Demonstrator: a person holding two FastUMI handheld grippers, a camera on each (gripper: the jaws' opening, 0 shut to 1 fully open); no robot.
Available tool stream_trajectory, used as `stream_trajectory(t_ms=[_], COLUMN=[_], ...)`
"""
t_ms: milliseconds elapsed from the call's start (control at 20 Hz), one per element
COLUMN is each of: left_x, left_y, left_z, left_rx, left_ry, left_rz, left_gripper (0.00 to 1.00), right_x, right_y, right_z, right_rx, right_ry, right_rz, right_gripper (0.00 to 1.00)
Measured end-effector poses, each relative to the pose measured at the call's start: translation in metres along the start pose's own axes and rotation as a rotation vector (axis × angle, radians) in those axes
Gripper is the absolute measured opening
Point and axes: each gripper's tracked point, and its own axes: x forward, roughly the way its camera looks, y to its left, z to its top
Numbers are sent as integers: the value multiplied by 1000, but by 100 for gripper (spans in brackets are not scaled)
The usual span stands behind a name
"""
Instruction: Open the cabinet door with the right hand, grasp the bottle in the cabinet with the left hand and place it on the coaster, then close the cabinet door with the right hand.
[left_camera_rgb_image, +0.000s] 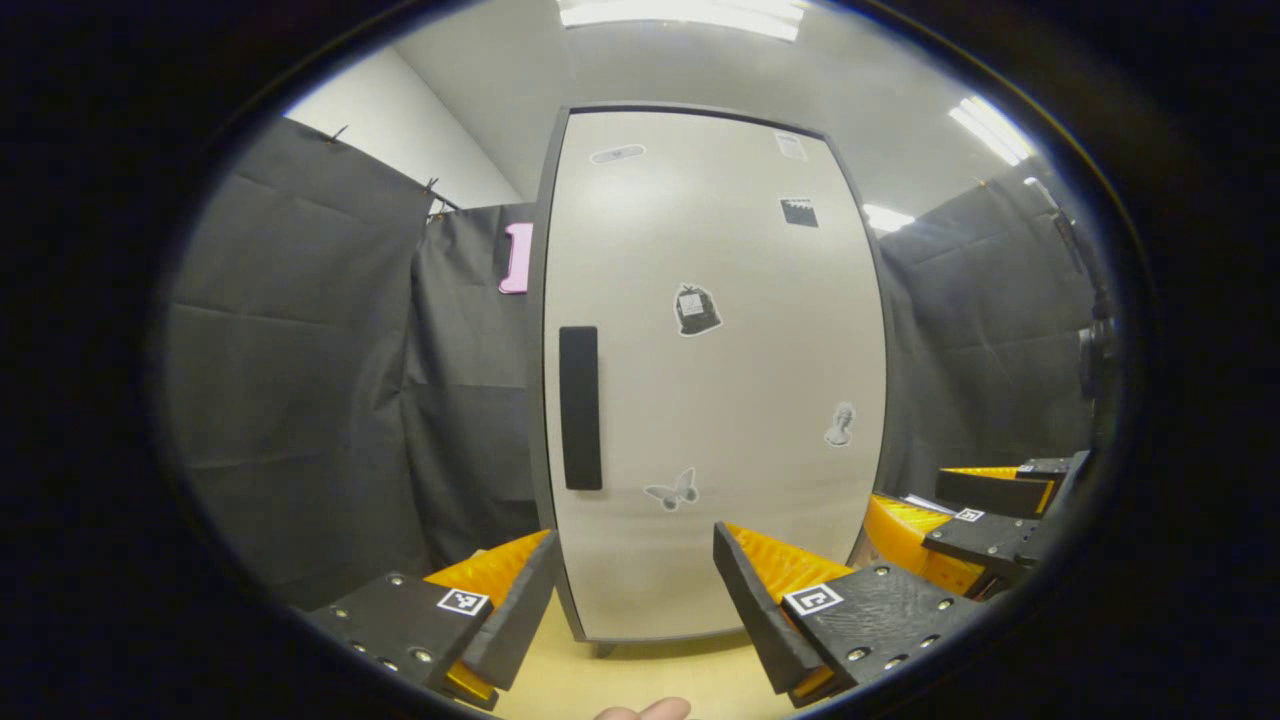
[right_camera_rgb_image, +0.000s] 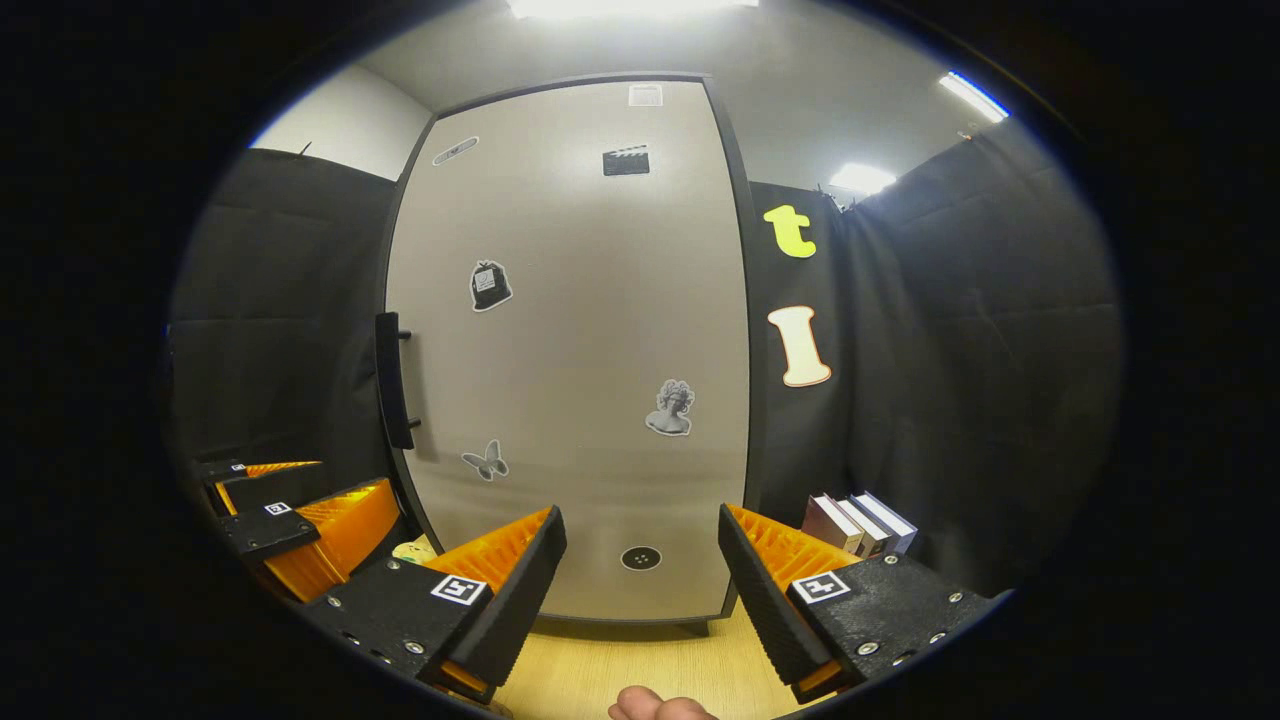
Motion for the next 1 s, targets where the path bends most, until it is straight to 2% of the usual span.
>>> stream_trajectory(t_ms=[150, 200, 250, 400, 550, 650, 750, 850, 1000], left_x=[-6, -10, -14, -28, -40, -51, -64, -75, -94], left_y=[6, 8, 14, 34, 52, 70, 89, 105, 128], left_z=[-3, -4, -4, -9, -18, -20, -21, -26, -33], left_rx=[-8, -7, -2, 13, 1, 0, 16, 31, 30], left_ry=[11, 14, 13, 15, 38, 43, 47, 62, 77], left_rz=[5, 5, 13, 50, 80, 117, 157, 181, 228], left_gripper=[89, 93, 89, 92, 93, 89, 89, 93, 91], right_x=[9, 14, 17, 30, 43, 52, 60, 68, 80], right_y=[11, 16, 21, 47, 77, 102, 132, 162, 200], right_z=[8, 11, 13, 17, 22, 26, 30, 36, 44], right_rx=[-6, -8, -10, -15, -19, -16, -17, -31, -22], right_ry=[-13, -17, -20, -23, -32, -37, -45, -59, -79], right_rz=[17, 23, 31, 67, 118, 158, 207, 258, 308], right_gripper=[95, 95, 95, 95, 95, 95, 95, 95, 95])
